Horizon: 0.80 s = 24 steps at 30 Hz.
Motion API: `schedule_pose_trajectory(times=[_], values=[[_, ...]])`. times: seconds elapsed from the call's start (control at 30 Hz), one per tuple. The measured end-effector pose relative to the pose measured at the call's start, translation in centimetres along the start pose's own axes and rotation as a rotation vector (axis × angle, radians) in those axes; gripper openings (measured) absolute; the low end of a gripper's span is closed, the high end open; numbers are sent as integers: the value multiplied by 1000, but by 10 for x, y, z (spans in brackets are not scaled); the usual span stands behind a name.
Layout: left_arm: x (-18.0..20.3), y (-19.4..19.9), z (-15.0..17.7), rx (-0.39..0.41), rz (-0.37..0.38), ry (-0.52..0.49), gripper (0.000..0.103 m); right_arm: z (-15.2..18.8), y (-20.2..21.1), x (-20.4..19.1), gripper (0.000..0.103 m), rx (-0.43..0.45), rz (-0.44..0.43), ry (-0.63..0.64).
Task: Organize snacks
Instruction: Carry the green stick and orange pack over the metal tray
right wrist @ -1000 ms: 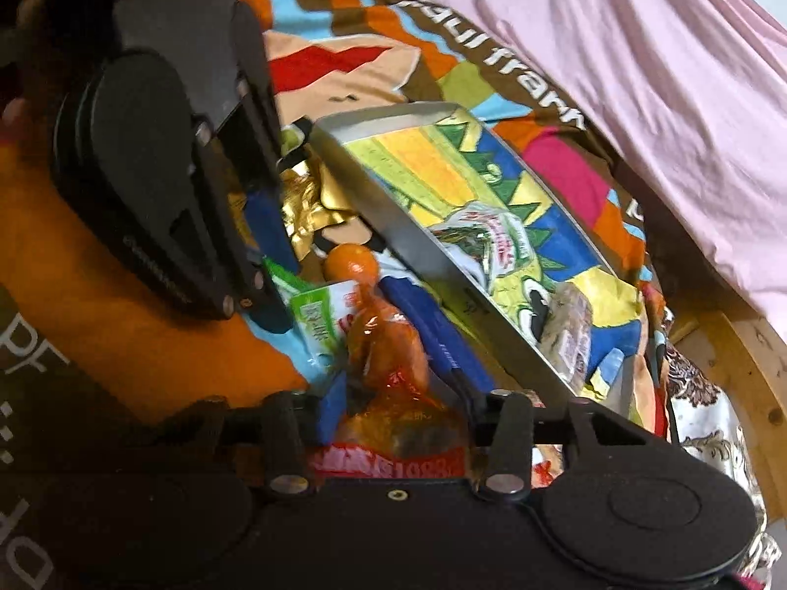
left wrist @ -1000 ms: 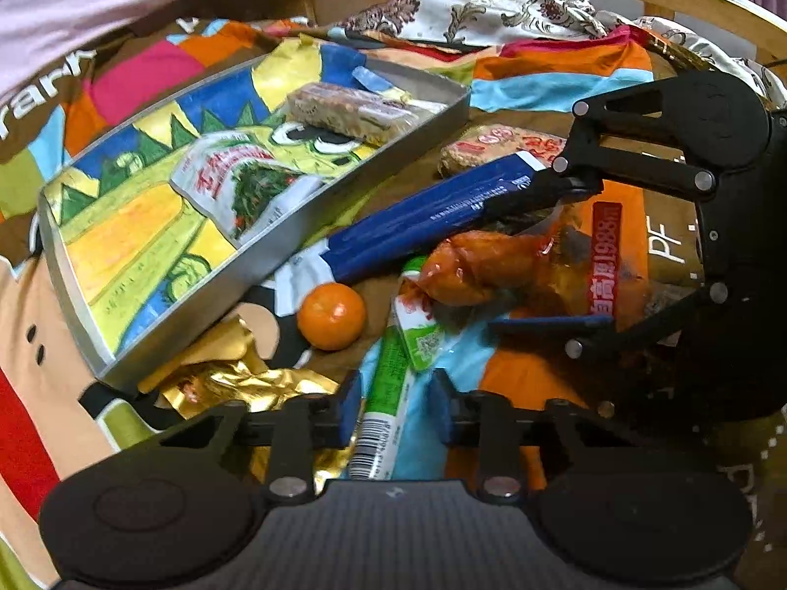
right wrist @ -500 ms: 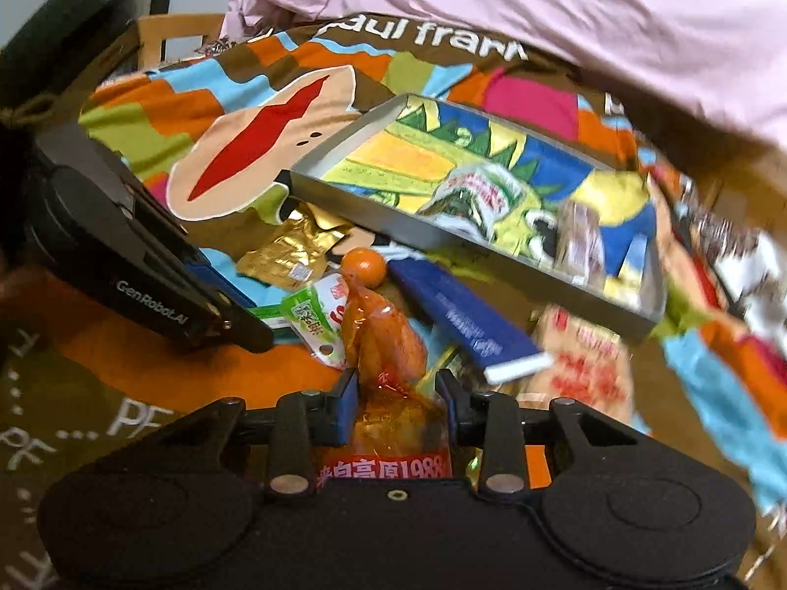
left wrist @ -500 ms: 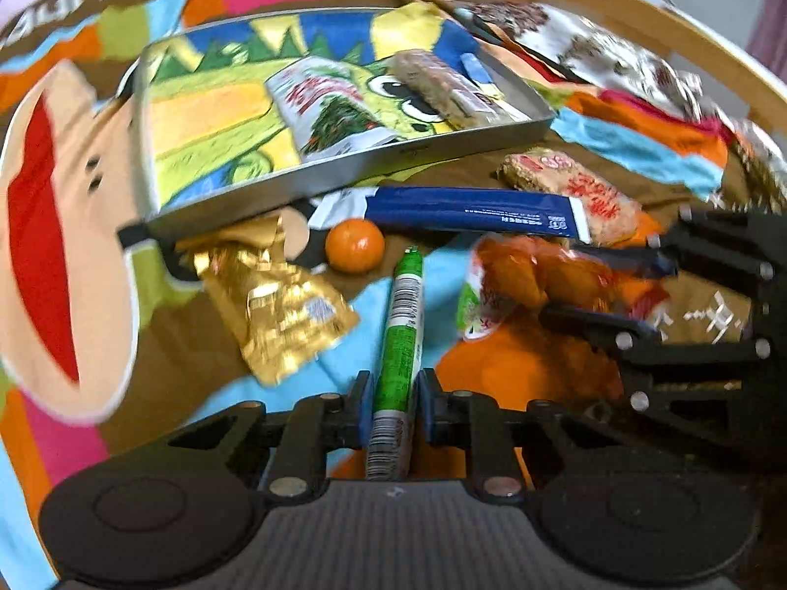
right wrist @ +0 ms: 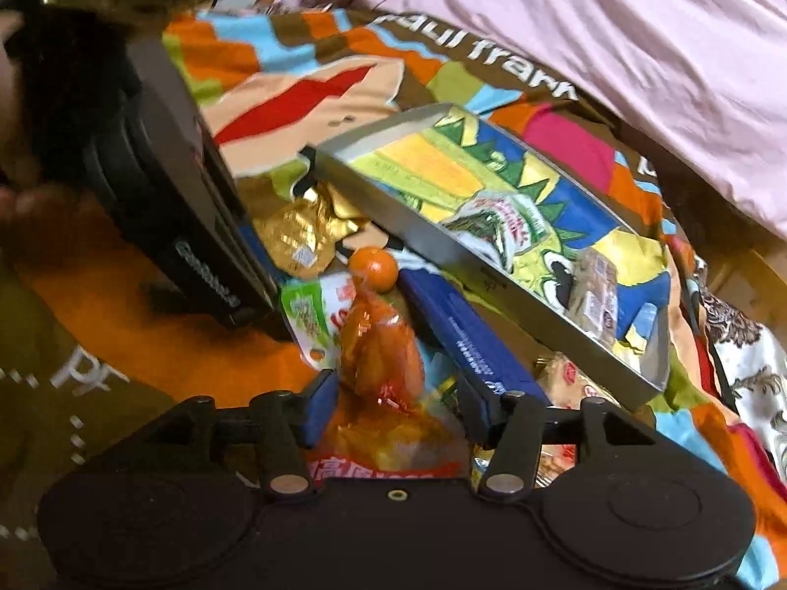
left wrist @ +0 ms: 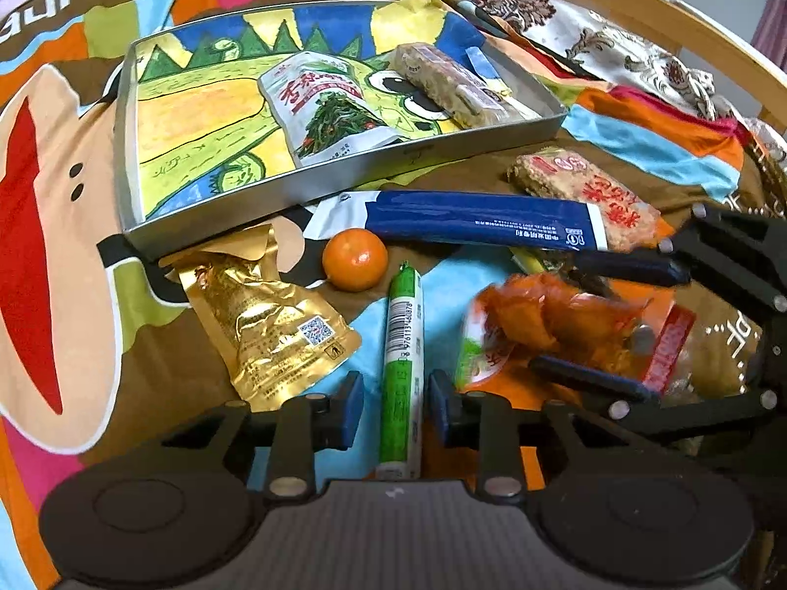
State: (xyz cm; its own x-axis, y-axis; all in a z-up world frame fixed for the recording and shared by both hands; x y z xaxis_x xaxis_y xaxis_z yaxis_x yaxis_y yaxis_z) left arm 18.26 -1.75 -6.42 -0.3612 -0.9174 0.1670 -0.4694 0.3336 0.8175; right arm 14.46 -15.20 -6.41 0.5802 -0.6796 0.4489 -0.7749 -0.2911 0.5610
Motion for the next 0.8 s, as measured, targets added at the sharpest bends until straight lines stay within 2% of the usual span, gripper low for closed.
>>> schedule_pose_trajectory(times=[0.13, 0.2, 0.47, 0.8], values=[[5, 1, 4, 7, -20, -15, 23, 0, 4, -5, 41, 29, 21, 33], [5, 4, 6, 14, -29, -1, 20, 0, 10, -10, 40, 53, 37, 66], [1, 23, 23, 62, -17, 201, 18, 10, 38, -27, 37, 122, 98, 149], [-7, 58, 66, 188, 41, 479, 18, 10, 77, -29, 37, 202, 147, 138]])
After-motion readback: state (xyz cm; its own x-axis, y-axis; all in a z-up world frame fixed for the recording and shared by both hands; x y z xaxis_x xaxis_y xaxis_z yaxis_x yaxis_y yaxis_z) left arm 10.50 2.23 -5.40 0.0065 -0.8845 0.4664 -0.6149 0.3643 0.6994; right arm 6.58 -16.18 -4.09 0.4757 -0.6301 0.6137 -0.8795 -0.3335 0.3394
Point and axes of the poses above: each gripper's, at about its wrist camera, not at the fingertips, and y roughly against the way its jaws point, x to its right, z to its underside, the point moved 1 cm from there along -y, roughly the way its jaws point, and after that the axes turned 7 degrees about z, right-handed, at the moved point
